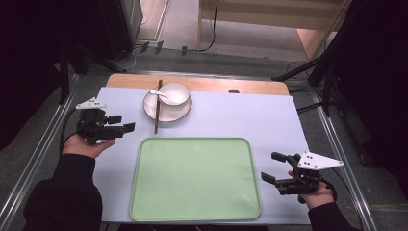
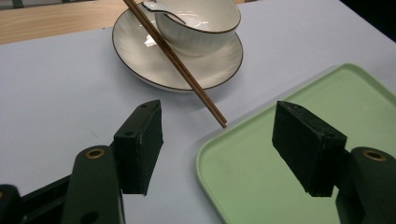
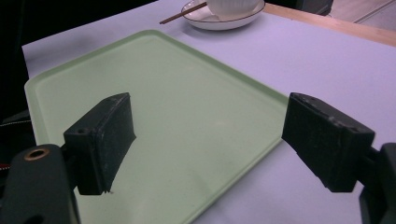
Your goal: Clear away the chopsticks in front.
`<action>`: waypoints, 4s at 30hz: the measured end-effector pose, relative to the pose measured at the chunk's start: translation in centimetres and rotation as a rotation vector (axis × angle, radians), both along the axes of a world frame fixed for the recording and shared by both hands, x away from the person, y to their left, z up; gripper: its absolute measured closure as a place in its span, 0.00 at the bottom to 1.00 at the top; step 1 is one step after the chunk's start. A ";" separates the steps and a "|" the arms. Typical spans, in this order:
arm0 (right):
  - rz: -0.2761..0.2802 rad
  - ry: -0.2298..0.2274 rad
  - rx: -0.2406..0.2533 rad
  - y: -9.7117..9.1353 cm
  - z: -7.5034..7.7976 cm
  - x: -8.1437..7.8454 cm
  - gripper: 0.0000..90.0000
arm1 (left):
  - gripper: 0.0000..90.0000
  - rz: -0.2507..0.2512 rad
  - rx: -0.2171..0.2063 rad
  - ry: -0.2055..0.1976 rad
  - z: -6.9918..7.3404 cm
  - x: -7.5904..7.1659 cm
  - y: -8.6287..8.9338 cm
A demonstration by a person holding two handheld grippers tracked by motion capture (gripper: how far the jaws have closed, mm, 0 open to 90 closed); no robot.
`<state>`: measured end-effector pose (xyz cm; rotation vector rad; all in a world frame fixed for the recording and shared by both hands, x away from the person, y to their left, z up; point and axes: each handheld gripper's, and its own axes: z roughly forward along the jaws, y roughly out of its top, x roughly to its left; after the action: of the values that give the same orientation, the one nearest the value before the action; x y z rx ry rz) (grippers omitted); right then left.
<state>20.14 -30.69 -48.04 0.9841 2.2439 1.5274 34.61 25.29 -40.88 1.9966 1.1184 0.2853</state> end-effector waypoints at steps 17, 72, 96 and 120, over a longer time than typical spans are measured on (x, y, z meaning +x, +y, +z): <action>-0.003 0.001 -0.010 0.0 0.0 -0.3 0.19 | 0.32 0.065 0.082 0.095 -1.6 7.1 -3.8; 0.002 -0.009 -0.011 -0.4 0.1 -0.8 0.19 | 0.95 0.401 0.083 0.274 -7.7 14.1 -7.3; 0.019 -0.024 -0.031 0.4 0.4 -0.5 0.19 | 0.96 0.304 -0.030 0.244 -0.5 3.7 -2.7; 0.053 -0.030 -0.028 0.9 0.5 0.3 0.19 | 0.95 0.229 -0.052 0.294 -5.3 -9.1 -6.7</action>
<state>20.46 -29.76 -47.58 0.8945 2.2817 1.5177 25.54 18.56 -46.17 1.9070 1.5290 0.0782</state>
